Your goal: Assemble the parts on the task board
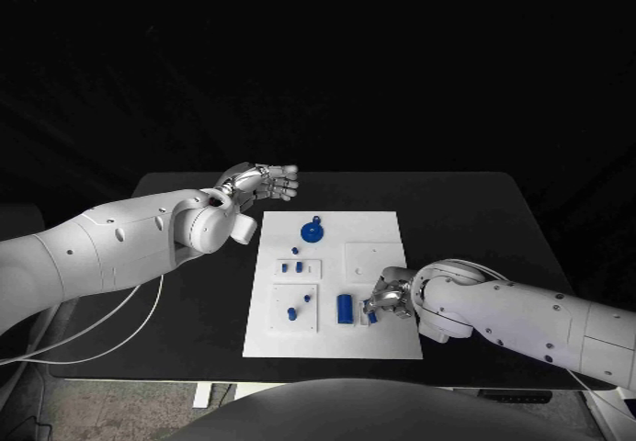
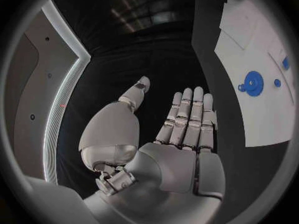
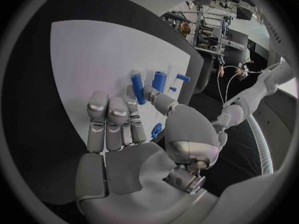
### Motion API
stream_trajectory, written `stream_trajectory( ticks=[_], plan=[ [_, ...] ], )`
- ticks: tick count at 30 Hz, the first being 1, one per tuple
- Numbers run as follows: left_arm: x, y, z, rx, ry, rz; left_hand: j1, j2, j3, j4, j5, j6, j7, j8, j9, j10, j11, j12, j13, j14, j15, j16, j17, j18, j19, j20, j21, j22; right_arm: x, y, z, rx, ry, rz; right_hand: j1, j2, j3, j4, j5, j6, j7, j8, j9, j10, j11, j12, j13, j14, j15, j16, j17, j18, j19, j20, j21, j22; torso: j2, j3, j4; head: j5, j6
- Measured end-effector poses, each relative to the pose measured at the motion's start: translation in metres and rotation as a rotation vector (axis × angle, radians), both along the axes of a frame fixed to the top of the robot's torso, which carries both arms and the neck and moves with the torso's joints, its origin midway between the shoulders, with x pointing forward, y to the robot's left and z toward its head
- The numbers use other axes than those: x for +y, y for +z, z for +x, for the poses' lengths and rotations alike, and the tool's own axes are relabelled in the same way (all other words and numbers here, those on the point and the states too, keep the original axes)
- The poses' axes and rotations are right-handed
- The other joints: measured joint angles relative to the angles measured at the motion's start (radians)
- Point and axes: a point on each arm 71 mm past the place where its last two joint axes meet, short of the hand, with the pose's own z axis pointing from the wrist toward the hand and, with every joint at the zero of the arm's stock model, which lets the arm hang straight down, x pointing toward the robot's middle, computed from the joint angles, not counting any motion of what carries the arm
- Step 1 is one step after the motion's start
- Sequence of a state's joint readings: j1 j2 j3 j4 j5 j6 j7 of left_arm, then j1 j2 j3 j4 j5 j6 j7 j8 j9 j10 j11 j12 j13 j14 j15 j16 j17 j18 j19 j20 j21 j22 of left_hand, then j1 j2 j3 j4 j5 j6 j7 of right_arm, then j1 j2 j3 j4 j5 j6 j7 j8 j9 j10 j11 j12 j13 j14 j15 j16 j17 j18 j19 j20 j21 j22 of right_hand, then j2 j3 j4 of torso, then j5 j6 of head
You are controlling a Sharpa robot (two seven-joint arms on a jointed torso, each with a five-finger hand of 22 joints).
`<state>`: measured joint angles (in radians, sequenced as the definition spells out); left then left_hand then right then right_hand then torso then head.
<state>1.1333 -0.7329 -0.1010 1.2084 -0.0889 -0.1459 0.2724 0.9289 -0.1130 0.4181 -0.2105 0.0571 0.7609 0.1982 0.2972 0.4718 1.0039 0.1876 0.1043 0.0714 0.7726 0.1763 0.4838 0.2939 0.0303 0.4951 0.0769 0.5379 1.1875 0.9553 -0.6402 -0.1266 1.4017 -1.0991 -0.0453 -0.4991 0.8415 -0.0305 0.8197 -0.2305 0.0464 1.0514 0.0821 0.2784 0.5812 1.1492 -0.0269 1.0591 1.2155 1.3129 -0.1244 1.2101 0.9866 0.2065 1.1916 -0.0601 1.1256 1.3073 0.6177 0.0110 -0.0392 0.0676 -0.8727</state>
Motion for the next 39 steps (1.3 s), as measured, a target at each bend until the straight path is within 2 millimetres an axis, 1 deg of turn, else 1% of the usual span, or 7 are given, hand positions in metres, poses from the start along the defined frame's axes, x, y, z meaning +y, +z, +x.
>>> stream_trajectory(
  ticks=[2,9,14,17,19,33,39],
  plan=[
    [0.0003,0.0,0.0,0.001,-0.001,0.0,-0.001,-0.001,-0.003,0.003,0.0,0.0,0.0,0.0,0.0,0.0,0.0,0.0,0.0,0.0,0.0,0.0,0.0,0.0,0.0,0.0,0.0,0.0,0.0011,-0.0002,-0.0005,0.004,0.001,0.003,0.0,0.0,0.0,0.0,0.0,0.001,0.001,0.0,0.0,0.0,0.0,0.0,0.0,0.0,0.0,0.0,0.0,0.0,0.0,0.0,0.0,0.0,0.0,0.0,0.0,0.0,0.0],
    [0.0012,-0.0002,-0.0002,0.004,-0.002,0.0,-0.012,0.001,-0.007,0.007,0.0,0.0,0.0,0.0,-0.001,0.0,0.0,0.0,0.0,0.0,0.0,0.0,0.002,0.0,0.0,0.0,0.0,0.001,0.0026,-0.0016,-0.0004,0.016,0.005,0.002,-0.014,0.014,-0.011,0.009,0.0,0.004,0.004,0.0,0.006,0.004,0.003,-0.001,0.0,0.0,0.0,0.0,0.0,0.002,0.004,0.004,0.0,0.0,0.0,-0.0004,0.0,-0.004,0.0],
    [0.0011,-0.0002,-0.0003,0.005,-0.003,0.0,-0.012,0.001,-0.007,0.007,0.0,-0.004,-0.004,0.0,-0.001,0.0,0.0,0.0,0.0,0.0,0.0,-0.004,0.003,0.0,0.0,0.0,0.0,0.001,0.0033,-0.0029,0.0003,0.022,0.01,-0.004,-0.02,0.009,-0.011,0.009,0.0,0.004,0.004,0.0,0.005,0.005,0.002,-0.001,0.0,0.0,0.0,0.0,0.0,0.002,0.004,0.004,0.0,0.0,0.0,-0.0009,0.0005,-0.003,0.0],
    [0.0011,-0.0002,-0.0003,0.006,-0.004,0.0,-0.012,0.001,-0.007,0.007,0.0,-0.004,-0.004,0.0,-0.001,0.0,0.0,0.0,0.0,0.0,0.001,-0.004,0.003,0.0,0.0,0.0,0.0,0.001,0.0039,-0.0036,0.0,0.026,0.014,-0.008,-0.025,0.014,-0.018,0.015,0.0,0.004,0.004,0.0,0.004,0.005,0.002,-0.001,0.0,0.0,0.0,0.0,0.0,0.002,0.004,0.004,0.0,0.0,0.0,-0.0009,0.0004,-0.002,0.0],
    [0.0011,-0.0003,-0.0003,0.006,-0.004,0.0,-0.012,0.001,-0.007,0.007,0.0,-0.004,-0.004,0.0,-0.001,0.0,0.0,0.0,0.0,-0.004,0.004,-0.004,0.003,0.0,0.0,0.0,0.0,0.002,0.0043,-0.004,0.0,0.027,0.015,-0.01,-0.031,0.012,-0.018,0.015,0.0,0.004,0.003,0.0,0.004,0.005,0.002,-0.001,0.0,0.001,0.0,0.0,0.0,0.003,0.004,0.004,0.0,0.0,0.0,-0.0009,0.0003,-0.002,0.0],
    [0.0012,-0.0005,-0.0001,0.007,-0.005,0.0,-0.012,0.001,-0.01,0.01,0.0,-0.004,-0.004,0.0,-0.001,0.0,0.0,0.0,0.0,-0.004,0.004,-0.004,0.004,0.0,0.0,0.0,0.0,0.001,0.0071,-0.0044,-0.0009,0.03,0.021,-0.011,-0.04,0.013,-0.025,0.022,0.0,0.004,0.003,0.0,0.001,0.005,0.002,-0.001,0.0,0.002,0.002,0.0,0.0,0.003,0.004,0.004,0.0,0.0,0.001,-0.0002,0.0,-0.004,0.0],
    [0.0011,-0.0006,-0.0001,0.009,-0.006,0.0,-0.012,0.001,-0.01,0.01,0.0,-0.004,-0.004,0.0,-0.001,0.0,0.0,0.0,0.0,-0.004,0.004,-0.004,0.004,0.0,0.0,0.0,0.0,0.001,0.0083,-0.0047,-0.0013,0.03,0.023,-0.01,-0.066,0.009,-0.041,0.038,0.0,0.004,0.003,0.0,0.001,0.005,0.002,-0.003,0.0,-0.002,-0.002,0.0,0.0,0.003,0.004,0.004,0.0,0.0,0.0,0.0004,0.0,-0.002,0.0]
  ],
)
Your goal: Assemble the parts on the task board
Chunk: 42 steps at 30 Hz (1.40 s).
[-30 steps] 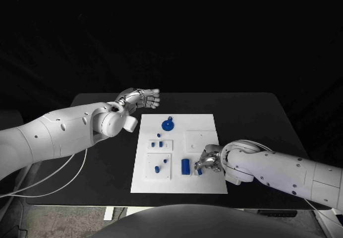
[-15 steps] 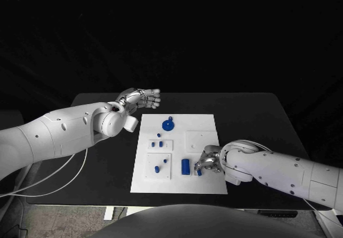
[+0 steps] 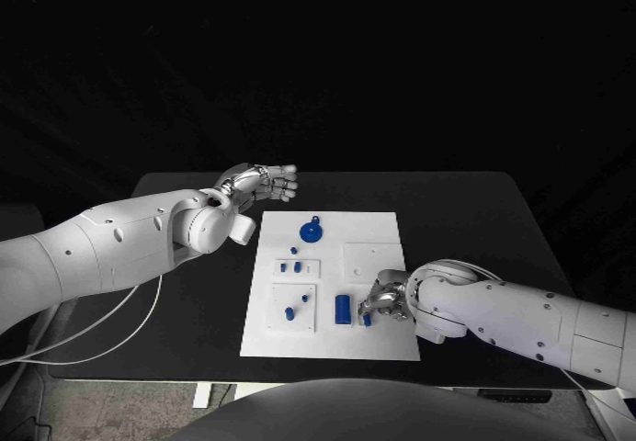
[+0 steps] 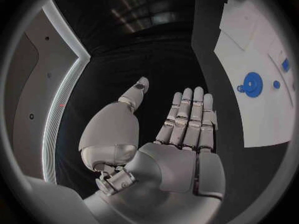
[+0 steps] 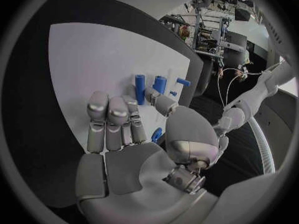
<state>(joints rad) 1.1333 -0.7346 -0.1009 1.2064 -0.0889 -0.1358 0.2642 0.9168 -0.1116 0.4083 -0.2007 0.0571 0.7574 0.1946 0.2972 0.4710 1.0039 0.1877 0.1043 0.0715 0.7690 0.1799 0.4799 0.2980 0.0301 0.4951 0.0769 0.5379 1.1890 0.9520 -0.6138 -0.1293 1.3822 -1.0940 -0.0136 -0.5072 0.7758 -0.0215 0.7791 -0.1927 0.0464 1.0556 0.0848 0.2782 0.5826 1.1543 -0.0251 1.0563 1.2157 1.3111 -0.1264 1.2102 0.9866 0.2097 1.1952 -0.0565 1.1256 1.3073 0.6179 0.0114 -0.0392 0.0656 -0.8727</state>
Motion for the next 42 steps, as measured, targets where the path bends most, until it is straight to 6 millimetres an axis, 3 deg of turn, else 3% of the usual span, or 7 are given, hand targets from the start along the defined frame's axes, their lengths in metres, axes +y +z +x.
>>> stream_trajectory(
  ticks=[4,14,27,33,35,39,42],
  plan=[
    [0.0,0.0,0.0,0.001,0.0,0.0,0.0,0.0,0.0,0.0,0.0,0.0,0.0,0.0,0.0,-0.004,0.004,0.0,0.0,0.0,0.0,0.0,0.001,0.0,0.0,0.0,0.0,0.001,0.0,0.0,0.0,-0.001,0.0,0.0,-0.028,-0.002,-0.012,0.013,0.0,0.003,-0.003,0.0,-0.001,0.0,0.0,0.0,0.001,0.0,0.0,0.0,0.001,0.001,0.0,0.0,0.0,0.0,0.0,0.0001,0.0,0.001,0.0],
    [0.0,0.0,0.0,0.003,-0.001,0.001,0.0,0.0,0.0,0.0,0.0,0.0,0.0,0.0,-0.001,-0.004,0.004,0.0,0.0,0.0,0.0,0.0,0.001,0.0,0.0,0.0,-0.004,0.001,0.001,0.001,-0.001,-0.002,0.003,0.005,-0.111,-0.046,-0.105,0.031,0.0,0.003,-0.003,0.001,-0.002,0.0,0.0,-0.001,0.004,0.0,0.0,0.001,0.002,0.002,0.0,0.0,0.004,0.0,0.0,0.0001,-0.0001,0.003,0.0],
    [0.0,0.0,0.0,0.004,-0.001,0.001,0.0,0.0,0.0,0.0,0.0,0.0,0.0,0.0,-0.001,-0.004,0.004,0.0,0.0,0.0,0.0,0.0,0.002,0.0,0.0,0.0,-0.004,0.001,-0.002,0.002,-0.002,-0.008,0.003,0.013,-0.127,-0.053,-0.154,-0.001,0.0,0.003,-0.003,0.001,-0.003,0.0,0.0,-0.001,0.006,-0.004,-0.004,0.001,0.003,0.005,-0.007,-0.004,0.004,0.0,0.0,0.0,-0.0001,0.004,0.0],
    [0.001,0.0,0.0,0.004,0.001,0.002,0.0,0.0,0.0,0.0,0.0,0.0,0.0,0.0,-0.001,-0.004,0.004,0.0,0.0,0.0,0.0,0.0,0.002,0.0,0.0,0.0,-0.004,0.002,-0.015,0.002,-0.001,-0.02,-0.022,0.017,-0.119,-0.05,-0.164,-0.011,0.0,0.003,-0.003,0.0,-0.004,0.0,0.0,-0.001,0.006,-0.004,-0.004,0.001,0.003,0.007,-0.008,-0.004,0.004,0.0,0.0,0.0,-0.0004,0.004,0.0],
    [0.002,-0.001,0.001,0.004,0.002,0.003,0.0,0.0,0.0,0.0,0.0,0.0,0.0,0.0,-0.001,-0.004,0.003,0.0,0.0,0.0,0.0,0.0,0.002,0.0,0.0,0.0,-0.004,0.002,-0.022,0.002,0.0,-0.025,-0.036,0.017,-0.11,-0.063,-0.165,-0.02,0.0,0.002,-0.003,-0.001,-0.005,0.0,0.0,-0.001,0.006,-0.004,-0.004,0.001,0.003,0.007,-0.008,-0.004,0.004,0.0,-0.001,0.0001,-0.0005,0.004,0.0],
    [0.004,-0.001,0.001,0.003,0.008,0.006,0.0,0.0,0.0,0.0,0.0,0.0,0.0,0.0,-0.001,-0.006,0.001,0.0,0.0,0.0,0.0,-0.004,0.003,0.0,0.0,0.0,-0.004,0.003,-0.041,0.006,0.003,-0.043,-0.081,0.037,-0.099,-0.119,-0.165,-0.025,0.0,-0.041,0.008,-0.027,-0.011,-0.011,0.011,-0.001,0.008,-0.007,-0.004,0.0,0.003,0.007,-0.013,-0.01,0.001,0.0,-0.001,0.0001,-0.0016,0.006,0.0],
    [0.007,-0.001,0.003,-0.001,0.016,0.009,0.0,0.0,0.0,0.0,0.0,0.0,0.0,0.004,-0.001,-0.006,0.001,0.0,0.0,0.0,0.0,-0.004,0.005,0.0,0.0,0.0,-0.004,0.003,-0.054,0.018,0.013,-0.083,-0.114,0.08,-0.095,-0.141,-0.166,-0.017,0.0,-0.068,0.009,-0.044,-0.015,-0.02,0.02,-0.001,0.011,-0.006,0.011,-0.004,0.002,0.007,-0.009,-0.013,-0.003,0.0,-0.002,0.0005,-0.0026,0.006,0.003]
  ],
)
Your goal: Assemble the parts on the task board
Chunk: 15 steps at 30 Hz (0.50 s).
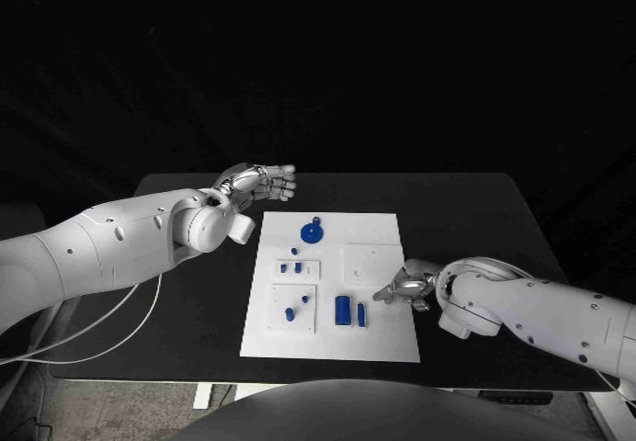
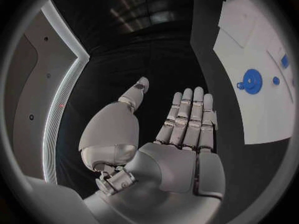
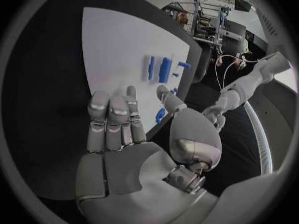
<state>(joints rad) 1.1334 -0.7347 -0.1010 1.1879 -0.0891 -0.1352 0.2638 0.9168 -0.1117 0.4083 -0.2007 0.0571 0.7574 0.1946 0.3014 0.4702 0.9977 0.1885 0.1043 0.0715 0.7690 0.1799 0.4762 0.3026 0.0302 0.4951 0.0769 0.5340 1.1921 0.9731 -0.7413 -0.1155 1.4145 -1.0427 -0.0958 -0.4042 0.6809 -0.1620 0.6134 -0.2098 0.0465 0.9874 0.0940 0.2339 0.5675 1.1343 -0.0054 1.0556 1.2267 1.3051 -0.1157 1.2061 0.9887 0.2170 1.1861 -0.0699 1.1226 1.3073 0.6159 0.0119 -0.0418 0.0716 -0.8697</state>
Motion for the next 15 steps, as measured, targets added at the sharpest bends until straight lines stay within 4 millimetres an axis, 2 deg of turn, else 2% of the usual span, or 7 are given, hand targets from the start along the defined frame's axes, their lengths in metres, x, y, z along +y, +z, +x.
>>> stream_trajectory(
  ticks=[4,6,8,9,12,14,15],
  plan=[
    [0.004,0.0,0.002,-0.01,0.016,0.005,0.0,0.0,0.0,0.0,0.0,0.0,0.0,0.005,0.0,0.0,0.0,0.005,0.0,0.0,0.0,0.0,0.004,0.0,0.0,0.0,0.0,0.002,-0.007,0.024,0.019,-0.088,-0.017,0.103,0.004,-0.004,-0.001,0.002,0.0,-0.005,0.003,-0.002,0.0,-0.009,0.009,0.0,0.001,-0.004,0.007,-0.007,-0.002,0.0,0.0,0.0,-0.009,0.0,-0.001,0.0003,-0.0008,-0.002,0.014],
    [0.006,0.0,0.004,-0.018,0.026,0.007,0.0,0.0,0.003,-0.003,0.0,0.0,0.0,0.008,0.0,0.004,-0.004,0.007,0.001,0.001,-0.001,0.0,0.007,0.0,0.0,0.0,0.0,0.004,-0.01,0.034,0.032,-0.133,-0.03,0.165,0.021,0.013,-0.008,-0.006,0.01,-0.014,0.005,-0.002,0.001,-0.019,0.014,-0.004,0.001,-0.011,0.013,-0.019,-0.006,0.0,-0.009,-0.005,-0.019,0.0,-0.001,0.0009,-0.0012,-0.004,0.024],
    [0.007,0.0,0.006,-0.025,0.036,0.01,0.006,0.006,0.004,-0.004,0.0,0.004,-0.004,0.011,0.0,0.01,-0.01,0.013,0.002,0.008,-0.004,0.0,0.01,0.0,0.0,0.0,0.0,0.006,-0.015,0.042,0.048,-0.174,-0.054,0.219,0.028,0.036,-0.044,-0.03,0.055,-0.026,0.014,-0.002,0.004,-0.032,0.015,-0.011,0.0,-0.021,0.016,-0.032,-0.01,-0.001,-0.03,-0.001,-0.033,0.0,-0.002,0.0009,-0.0019,-0.007,0.037],
    [0.007,0.0,0.007,-0.029,0.042,0.012,0.008,0.008,0.007,-0.007,0.0,0.008,-0.008,0.013,0.001,0.011,-0.011,0.014,0.003,0.011,-0.004,0.0,0.012,0.0,0.0,0.0,-0.001,0.006,-0.02,0.048,0.06,-0.2,-0.078,0.254,0.032,0.051,-0.063,-0.047,0.073,-0.028,0.015,-0.002,0.006,-0.038,0.016,-0.011,-0.001,-0.025,0.016,-0.038,-0.013,-0.001,-0.035,0.003,-0.039,0.0,-0.003,0.001,-0.0025,-0.009,0.045],
    [0.01,-0.001,0.011,-0.039,0.06,0.02,0.011,0.011,0.008,-0.008,0.0,0.015,-0.009,0.017,0.001,0.019,-0.015,0.018,0.003,0.015,-0.007,0.0,0.015,0.0,0.0,0.0,-0.004,0.008,-0.029,0.057,0.087,-0.248,-0.158,0.343,0.05,0.077,-0.089,-0.073,0.1,-0.059,0.035,-0.008,0.009,-0.081,0.023,-0.055,-0.024,-0.071,0.024,-0.098,-0.042,-0.001,-0.086,0.019,-0.092,-0.02,-0.007,0.0027,-0.0045,-0.011,0.071],
    [0.013,-0.001,0.013,-0.045,0.074,0.025,0.016,0.016,0.008,-0.014,0.0,0.021,-0.014,0.023,0.001,0.025,-0.019,0.021,0.003,0.015,-0.007,0.0,0.016,0.0,0.0,0.0,-0.004,0.01,-0.034,0.059,0.1,-0.264,-0.208,0.397,0.075,0.08,-0.093,-0.077,0.116,-0.075,0.048,-0.013,0.009,-0.122,0.032,-0.096,-0.053,-0.112,0.035,-0.151,-0.066,-0.001,-0.135,0.035,-0.141,-0.038,-0.01,0.0036,-0.0063,-0.011,0.087],
    [0.014,-0.001,0.015,-0.048,0.082,0.029,0.016,0.016,0.008,-0.014,0.0,0.025,-0.018,0.023,0.001,0.028,-0.023,0.021,0.003,0.014,-0.008,-0.003,0.016,0.0,0.001,0.0,-0.004,0.011,-0.037,0.059,0.107,-0.273,-0.245,0.432,0.088,0.083,-0.095,-0.079,0.128,-0.087,0.055,-0.017,0.011,-0.15,0.041,-0.131,-0.08,-0.145,0.045,-0.186,-0.082,-0.001,-0.169,0.05,-0.177,-0.051,-0.013,0.0045,-0.0076,-0.01,0.098]
  ],
)
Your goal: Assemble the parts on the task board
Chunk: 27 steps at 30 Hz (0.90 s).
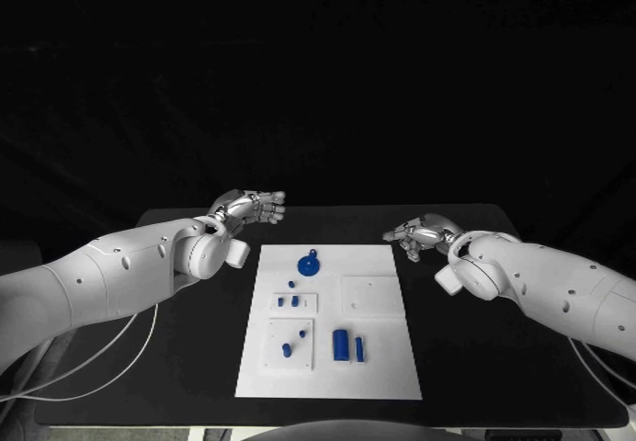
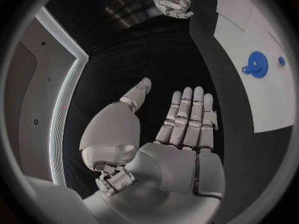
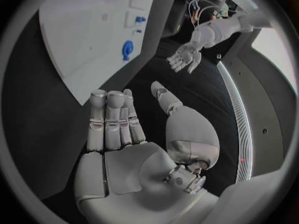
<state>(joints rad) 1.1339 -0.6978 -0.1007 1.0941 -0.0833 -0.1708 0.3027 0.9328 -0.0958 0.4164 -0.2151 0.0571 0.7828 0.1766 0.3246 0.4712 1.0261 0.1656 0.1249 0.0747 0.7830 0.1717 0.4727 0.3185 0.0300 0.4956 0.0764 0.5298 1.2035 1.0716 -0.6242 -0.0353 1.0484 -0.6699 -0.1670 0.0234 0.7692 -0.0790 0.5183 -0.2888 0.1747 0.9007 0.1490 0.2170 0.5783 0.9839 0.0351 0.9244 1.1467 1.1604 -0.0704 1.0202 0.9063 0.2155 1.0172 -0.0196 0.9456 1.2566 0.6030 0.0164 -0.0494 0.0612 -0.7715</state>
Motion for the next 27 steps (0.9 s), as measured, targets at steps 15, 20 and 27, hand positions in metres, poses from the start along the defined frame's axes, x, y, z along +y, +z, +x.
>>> stream_trajectory(
  ticks=[15,20,27],
  plan=[
    [0.002,0.002,0.02,-0.034,0.074,-0.005,0.008,0.008,-0.005,-0.011,0.0,-0.018,-0.021,-0.004,-0.012,-0.009,-0.023,-0.012,-0.005,-0.024,-0.024,-0.031,0.003,-0.001,0.009,-0.016,-0.019,0.005,-0.019,0.011,0.034,-0.032,-0.173,0.37,0.136,0.043,-0.043,-0.002,0.031,-0.117,-0.004,-0.014,-0.02,-0.098,0.088,-0.666,-0.777,-0.335,0.187,-0.626,-0.388,-0.053,-0.404,0.188,-0.526,-0.292,-0.012,0.0208,-0.0087,0.006,0.106],
    [0.002,0.001,0.019,-0.031,0.074,-0.006,-0.416,0.051,-0.189,0.088,-0.026,-0.362,-0.095,-0.151,-0.219,-0.333,-0.091,-0.067,-0.037,-0.37,-0.09,-0.232,-0.141,0.0,-0.219,-0.046,-0.25,-0.174,-0.018,0.011,0.033,-0.031,-0.173,0.373,-0.271,0.06,-0.266,0.129,-0.065,-0.474,-0.07,-0.103,-0.278,-0.491,0.033,-0.795,-0.97,-0.704,0.138,-0.815,-0.634,-0.117,-0.684,0.118,-0.727,-0.739,-0.014,0.0207,-0.0073,0.004,0.109],
    [-0.016,0.002,0.006,-0.027,0.053,-0.038,-0.771,0.082,-0.346,0.175,-0.043,-0.652,-0.151,-0.271,-0.393,-0.808,-0.142,-0.105,-0.063,-0.655,-0.146,-0.398,-0.263,-0.015,-0.409,-0.067,-0.443,-0.765,-0.006,0.015,0.023,-0.036,-0.158,0.402,-0.612,0.073,-0.439,0.239,-0.14,-0.767,-0.124,-0.181,-0.484,-0.829,-0.014,-0.884,-1.091,-1.017,0.091,-0.956,-0.821,-0.179,-0.912,0.05,-0.877,-1.094,-0.034,0.0042,0.0178,-0.031,0.143]
  ],
)
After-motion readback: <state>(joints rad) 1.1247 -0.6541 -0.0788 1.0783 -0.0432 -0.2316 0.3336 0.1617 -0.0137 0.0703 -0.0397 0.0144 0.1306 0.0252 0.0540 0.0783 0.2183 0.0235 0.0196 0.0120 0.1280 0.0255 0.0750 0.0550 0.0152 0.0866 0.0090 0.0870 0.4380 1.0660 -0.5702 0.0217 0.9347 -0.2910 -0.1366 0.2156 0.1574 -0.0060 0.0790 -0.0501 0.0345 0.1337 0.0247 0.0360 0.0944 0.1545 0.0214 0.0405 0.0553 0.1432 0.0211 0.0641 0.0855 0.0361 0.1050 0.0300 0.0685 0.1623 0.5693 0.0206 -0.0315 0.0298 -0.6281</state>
